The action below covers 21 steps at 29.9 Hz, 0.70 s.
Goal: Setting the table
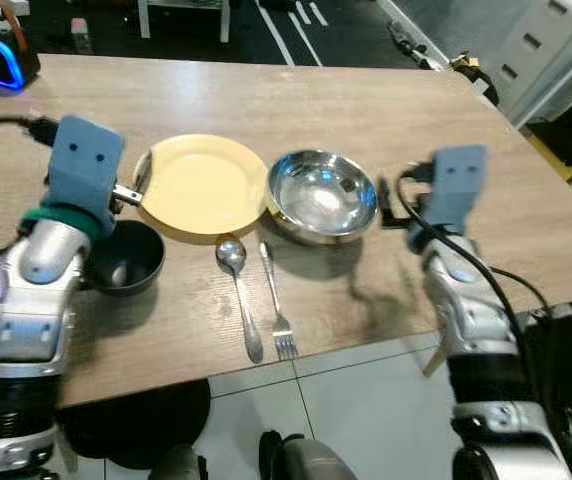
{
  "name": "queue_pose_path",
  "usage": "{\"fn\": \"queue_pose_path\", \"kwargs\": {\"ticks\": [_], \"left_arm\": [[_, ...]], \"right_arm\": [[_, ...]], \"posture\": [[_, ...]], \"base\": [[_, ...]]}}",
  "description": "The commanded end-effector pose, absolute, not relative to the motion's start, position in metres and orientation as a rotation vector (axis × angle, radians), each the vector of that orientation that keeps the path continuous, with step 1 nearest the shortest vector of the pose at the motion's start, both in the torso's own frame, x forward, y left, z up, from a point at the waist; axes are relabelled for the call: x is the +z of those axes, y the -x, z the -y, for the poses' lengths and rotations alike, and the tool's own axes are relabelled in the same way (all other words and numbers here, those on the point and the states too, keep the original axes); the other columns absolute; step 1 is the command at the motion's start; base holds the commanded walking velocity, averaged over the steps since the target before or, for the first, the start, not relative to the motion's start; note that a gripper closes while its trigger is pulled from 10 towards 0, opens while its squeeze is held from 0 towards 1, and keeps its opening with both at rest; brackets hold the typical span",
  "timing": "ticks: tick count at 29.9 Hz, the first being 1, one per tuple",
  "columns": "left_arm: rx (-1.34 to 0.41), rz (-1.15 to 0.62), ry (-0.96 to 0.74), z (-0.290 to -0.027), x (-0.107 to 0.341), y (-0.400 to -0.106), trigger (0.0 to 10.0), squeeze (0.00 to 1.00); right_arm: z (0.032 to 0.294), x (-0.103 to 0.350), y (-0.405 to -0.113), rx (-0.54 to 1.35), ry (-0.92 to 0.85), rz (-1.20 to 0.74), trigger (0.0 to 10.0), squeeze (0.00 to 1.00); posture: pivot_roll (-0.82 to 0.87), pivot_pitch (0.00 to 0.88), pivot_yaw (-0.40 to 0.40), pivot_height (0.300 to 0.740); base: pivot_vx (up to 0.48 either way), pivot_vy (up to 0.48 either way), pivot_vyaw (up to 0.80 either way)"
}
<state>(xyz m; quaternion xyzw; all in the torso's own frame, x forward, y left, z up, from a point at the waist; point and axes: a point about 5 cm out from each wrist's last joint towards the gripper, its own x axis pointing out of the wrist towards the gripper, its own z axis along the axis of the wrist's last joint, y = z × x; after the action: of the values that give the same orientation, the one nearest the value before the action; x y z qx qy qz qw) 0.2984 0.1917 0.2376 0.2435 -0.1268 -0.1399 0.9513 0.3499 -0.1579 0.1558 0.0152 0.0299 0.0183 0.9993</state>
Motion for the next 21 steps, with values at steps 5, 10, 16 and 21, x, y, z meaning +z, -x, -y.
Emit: {"fn": "queue_pose_path", "kwargs": {"ticks": [5,10,16,21], "left_arm": [[-0.420,0.270,-0.485,-0.162,0.238,-0.298,10.0,0.00],[-0.368,0.300,-0.450,-0.158,0.245,-0.301,10.0,0.00],[-0.368,0.290,-0.441,-0.159,0.246,-0.296,10.0,0.00],[-0.363,0.286,-0.432,-0.157,0.244,-0.295,10.0,0.00]], "right_arm": [[0.151,0.135,-0.350,0.101,-0.179,-0.232,10.0,0.00],[0.160,0.129,-0.355,-0.023,-0.112,-0.238,10.0,0.00],[0.168,0.130,-0.357,-0.068,-0.103,-0.222,10.0,0.00],[0.177,0.151,-0.359,-0.064,-0.150,-0.116,10.0,0.00]], "posture": [[0.16,0.000,-0.124,0.740],[0.18,0.003,-0.138,0.740],[0.17,0.008,-0.144,0.740],[0.16,0.007,-0.150,0.740]], "base": [[0.000,0.000,0.00],[0.000,0.000,0.00],[0.000,0.000,0.00],[0.000,0.000,0.00]]}}
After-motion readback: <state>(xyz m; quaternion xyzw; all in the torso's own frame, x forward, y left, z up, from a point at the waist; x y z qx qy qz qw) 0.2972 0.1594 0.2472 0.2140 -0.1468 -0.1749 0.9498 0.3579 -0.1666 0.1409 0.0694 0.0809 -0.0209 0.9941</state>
